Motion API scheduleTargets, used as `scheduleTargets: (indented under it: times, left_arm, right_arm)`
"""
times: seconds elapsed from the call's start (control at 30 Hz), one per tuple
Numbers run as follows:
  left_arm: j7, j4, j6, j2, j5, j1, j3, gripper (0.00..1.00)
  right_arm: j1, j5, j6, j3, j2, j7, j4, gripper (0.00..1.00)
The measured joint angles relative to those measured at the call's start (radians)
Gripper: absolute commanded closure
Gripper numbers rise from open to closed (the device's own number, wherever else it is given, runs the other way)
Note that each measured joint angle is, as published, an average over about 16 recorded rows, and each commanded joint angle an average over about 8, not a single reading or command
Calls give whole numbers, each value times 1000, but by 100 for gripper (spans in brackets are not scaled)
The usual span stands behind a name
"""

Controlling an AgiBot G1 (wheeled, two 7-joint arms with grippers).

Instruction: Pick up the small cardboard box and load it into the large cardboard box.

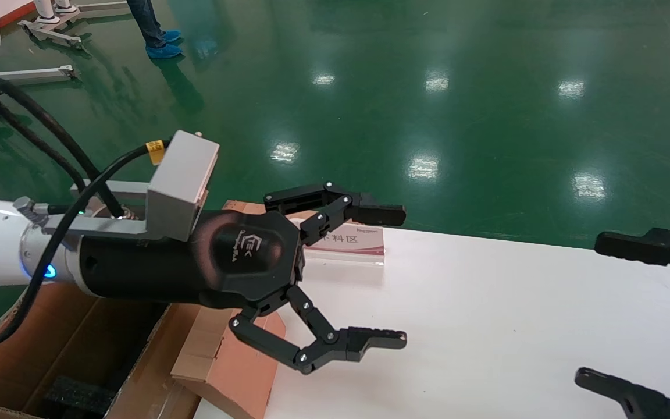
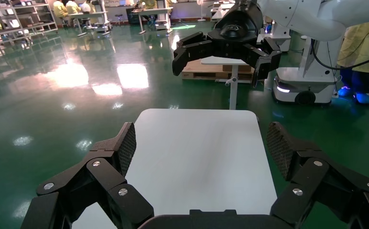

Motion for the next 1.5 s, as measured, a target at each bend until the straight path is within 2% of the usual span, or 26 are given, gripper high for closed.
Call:
scheduleTargets:
  times: [0.43, 0.7, 0.87, 1.07, 1.3, 1.5]
  left_arm:
    - [-12, -4, -8, -6, 15, -1, 6, 0]
    - [-100, -27, -31, -33, 116, -35, 52, 0]
    - [-215, -44, -32, -48, 243, -104, 110, 0]
    - [-407, -56, 6, -41, 444, -243, 212, 0]
    - [-656, -59, 61, -3, 682, -434, 369, 0]
    - [-837, -62, 83, 34, 832, -586, 521, 0]
  right_arm:
    - [0, 0, 0, 0, 0, 0, 0, 0]
    - [0, 0, 0, -1, 0, -1, -1, 0]
    - [1, 1, 0, -1, 0, -1, -1, 0]
    - [1, 1, 0, -2, 0, -1, -1, 0]
    - [1, 1, 0, -2, 0, -1, -1, 0]
    - [1, 1, 0, -3, 1, -1, -1, 0]
